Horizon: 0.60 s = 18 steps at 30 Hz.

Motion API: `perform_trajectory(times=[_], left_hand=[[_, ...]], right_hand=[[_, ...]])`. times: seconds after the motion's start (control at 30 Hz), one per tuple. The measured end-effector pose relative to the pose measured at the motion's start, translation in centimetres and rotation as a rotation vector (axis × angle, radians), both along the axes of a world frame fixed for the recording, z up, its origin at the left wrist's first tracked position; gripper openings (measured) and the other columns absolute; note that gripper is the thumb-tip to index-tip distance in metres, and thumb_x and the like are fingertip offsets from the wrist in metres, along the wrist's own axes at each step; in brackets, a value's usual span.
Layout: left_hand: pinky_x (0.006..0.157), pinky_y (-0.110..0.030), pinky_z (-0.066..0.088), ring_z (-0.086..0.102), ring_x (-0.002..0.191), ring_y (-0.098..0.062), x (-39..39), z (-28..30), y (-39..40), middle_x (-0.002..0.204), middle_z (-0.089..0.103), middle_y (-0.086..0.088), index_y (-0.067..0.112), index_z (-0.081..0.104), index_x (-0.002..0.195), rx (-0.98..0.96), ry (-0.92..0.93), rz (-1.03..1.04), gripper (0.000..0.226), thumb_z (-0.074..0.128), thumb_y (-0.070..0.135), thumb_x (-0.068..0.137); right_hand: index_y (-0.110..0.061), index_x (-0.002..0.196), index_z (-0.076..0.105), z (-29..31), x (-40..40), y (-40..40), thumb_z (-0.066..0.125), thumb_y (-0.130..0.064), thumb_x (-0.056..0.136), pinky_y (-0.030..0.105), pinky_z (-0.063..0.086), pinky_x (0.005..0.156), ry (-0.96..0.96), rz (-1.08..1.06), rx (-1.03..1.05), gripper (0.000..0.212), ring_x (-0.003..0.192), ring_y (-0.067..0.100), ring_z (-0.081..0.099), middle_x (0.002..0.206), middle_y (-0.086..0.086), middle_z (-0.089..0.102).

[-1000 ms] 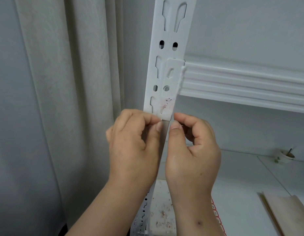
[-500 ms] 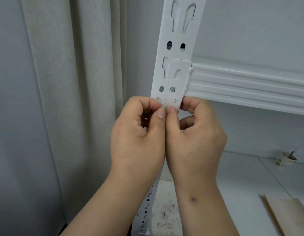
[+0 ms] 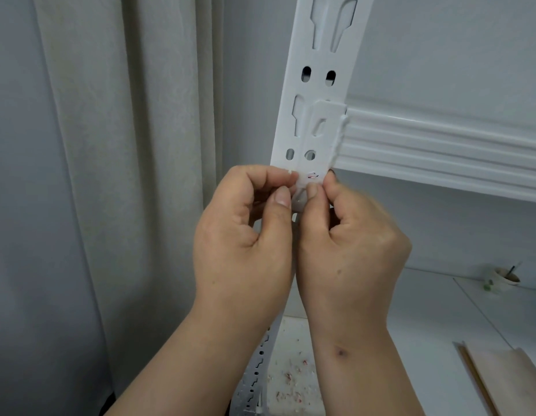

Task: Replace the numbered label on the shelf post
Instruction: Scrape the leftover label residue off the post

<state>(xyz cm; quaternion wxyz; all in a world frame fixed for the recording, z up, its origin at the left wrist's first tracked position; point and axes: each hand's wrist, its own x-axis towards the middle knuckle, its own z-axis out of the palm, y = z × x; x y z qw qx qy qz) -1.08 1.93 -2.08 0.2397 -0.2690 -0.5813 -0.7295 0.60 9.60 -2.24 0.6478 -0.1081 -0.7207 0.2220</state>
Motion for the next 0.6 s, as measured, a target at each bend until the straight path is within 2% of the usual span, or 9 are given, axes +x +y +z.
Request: perform_trajectory(times=[0.07,0.13,0.23,0.33,0.43,0.6], left_hand=[[0.075,-0.013,0.052,0.069,0.089,-0.002,0.00,0.03,-0.13,0.092,0.072,0.014,0.030,0.064,0.089,0.002,-0.006,-0.015,0.021,0.058,0.011,0.089],[0.075,-0.014,0.052,0.070,0.088,-0.002,0.02,0.01,-0.21,0.091,0.073,0.013,0.029,0.064,0.089,0.002,-0.018,-0.031,0.023,0.058,0.008,0.091],[0.076,-0.017,0.054,0.071,0.089,-0.006,0.13,0.01,-0.27,0.092,0.073,0.012,0.029,0.065,0.088,0.024,-0.038,-0.066,0.022,0.057,0.008,0.091],[0.077,-0.019,0.054,0.071,0.089,-0.007,0.15,0.03,-0.22,0.091,0.074,0.011,0.030,0.065,0.087,0.050,-0.058,-0.090,0.021,0.056,0.011,0.088],[0.077,-0.019,0.054,0.071,0.090,-0.007,0.17,0.08,-0.17,0.091,0.074,0.010,0.031,0.065,0.085,0.067,-0.071,-0.104,0.023,0.055,0.011,0.088],[0.079,-0.021,0.054,0.071,0.091,-0.009,0.20,0.04,-0.13,0.092,0.074,0.009,0.031,0.065,0.085,0.074,-0.083,-0.108,0.023,0.055,0.011,0.087]], right_hand=[[-0.009,0.057,0.058,0.00,-0.04,0.04,0.061,-0.012,0.091,0.017,0.031,0.049,-0.013,0.001,0.002,0.034,0.047,0.012,0.037,0.052,-0.003,0.044],[-0.008,0.057,0.058,-0.08,0.04,0.13,0.061,-0.012,0.091,0.017,0.033,0.049,-0.011,0.010,0.008,0.034,0.047,0.012,0.040,0.052,-0.003,0.047],[-0.009,0.072,0.071,-0.18,0.36,0.09,0.063,-0.016,0.089,0.020,0.040,0.053,-0.015,0.039,0.007,0.021,0.053,0.013,0.054,0.059,0.000,0.062],[-0.011,0.081,0.075,0.02,0.37,-0.18,0.065,-0.020,0.087,0.022,0.044,0.056,-0.023,0.028,-0.021,0.015,0.056,0.014,0.060,0.065,0.001,0.067],[-0.010,0.075,0.074,0.23,0.17,-0.18,0.064,-0.018,0.087,0.029,0.046,0.053,-0.011,-0.014,-0.015,0.018,0.054,0.016,0.060,0.064,0.002,0.068],[-0.011,0.065,0.069,0.46,0.19,-0.06,0.061,-0.019,0.088,0.029,0.041,0.052,-0.034,-0.022,-0.015,0.025,0.052,0.018,0.058,0.057,0.002,0.063]])
